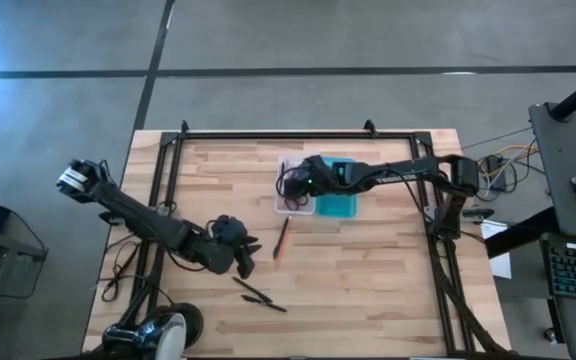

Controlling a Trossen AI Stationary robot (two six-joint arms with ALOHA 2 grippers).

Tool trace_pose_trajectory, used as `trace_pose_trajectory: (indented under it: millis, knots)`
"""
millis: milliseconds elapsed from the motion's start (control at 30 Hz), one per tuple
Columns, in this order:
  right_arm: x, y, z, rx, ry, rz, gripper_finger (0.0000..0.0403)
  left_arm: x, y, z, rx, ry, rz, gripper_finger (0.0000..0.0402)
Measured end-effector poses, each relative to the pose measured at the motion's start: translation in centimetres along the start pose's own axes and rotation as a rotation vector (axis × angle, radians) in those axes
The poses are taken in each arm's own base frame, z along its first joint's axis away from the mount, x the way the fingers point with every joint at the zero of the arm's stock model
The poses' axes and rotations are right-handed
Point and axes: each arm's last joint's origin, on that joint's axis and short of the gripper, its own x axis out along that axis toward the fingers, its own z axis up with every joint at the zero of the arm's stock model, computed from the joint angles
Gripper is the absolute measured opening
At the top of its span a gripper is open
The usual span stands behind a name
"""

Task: Pick & place school supplies into a supply box
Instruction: Put the black pen into the supply box

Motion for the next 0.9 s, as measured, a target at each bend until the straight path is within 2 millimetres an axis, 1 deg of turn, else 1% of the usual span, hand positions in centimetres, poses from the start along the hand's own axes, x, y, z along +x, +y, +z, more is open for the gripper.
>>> trace_pose_trajectory:
  millis: [67,133,200,267,333,467,567,667,767,900]
  knots:
    - [-0.8,0.6,0.1,-0.093,0.006,0.031,0.0148,1.0,0.1,-0.5,-0.010,0.008,0.010,0.0092]
    - [-1.8,1.1,-0.4,-0.222,0.026,0.044,0.0166,2.1,0.2,-0.9,-0.040,0.021,0.019,0.0092]
    - [-3.3,1.4,-1.2,-0.344,0.048,0.039,0.0181,3.4,0.3,-1.2,-0.073,0.054,0.026,0.0092]
    - [-5.0,1.5,-2.0,-0.416,0.073,0.012,0.0192,4.7,0.4,-1.3,-0.087,0.101,0.035,0.0092]
    - [-6.5,1.2,-2.8,-0.456,0.108,-0.029,0.0199,6.2,0.5,-1.2,-0.101,0.143,0.053,0.0092]
    - [-8.6,0.1,-4.2,-0.478,0.110,-0.148,0.0200,9.2,0.7,-0.5,-0.148,0.209,0.080,0.0092]
    - [-9.7,-0.3,-4.8,-0.447,0.090,-0.159,0.0201,10.9,1.0,0.3,-0.174,0.261,0.118,0.0092]
    - [-10.2,-1.0,-5.3,-0.409,0.083,-0.167,0.0201,12.1,1.6,0.7,-0.183,0.306,0.163,0.0092]
    - [-10.5,-1.9,-5.8,-0.371,0.068,-0.179,0.0201,13.0,1.7,1.0,-0.176,0.349,0.142,0.0092]
    - [-10.6,-3.2,-6.5,-0.318,0.072,-0.189,0.0201,14.0,2.3,1.0,-0.166,0.373,0.169,0.0092]
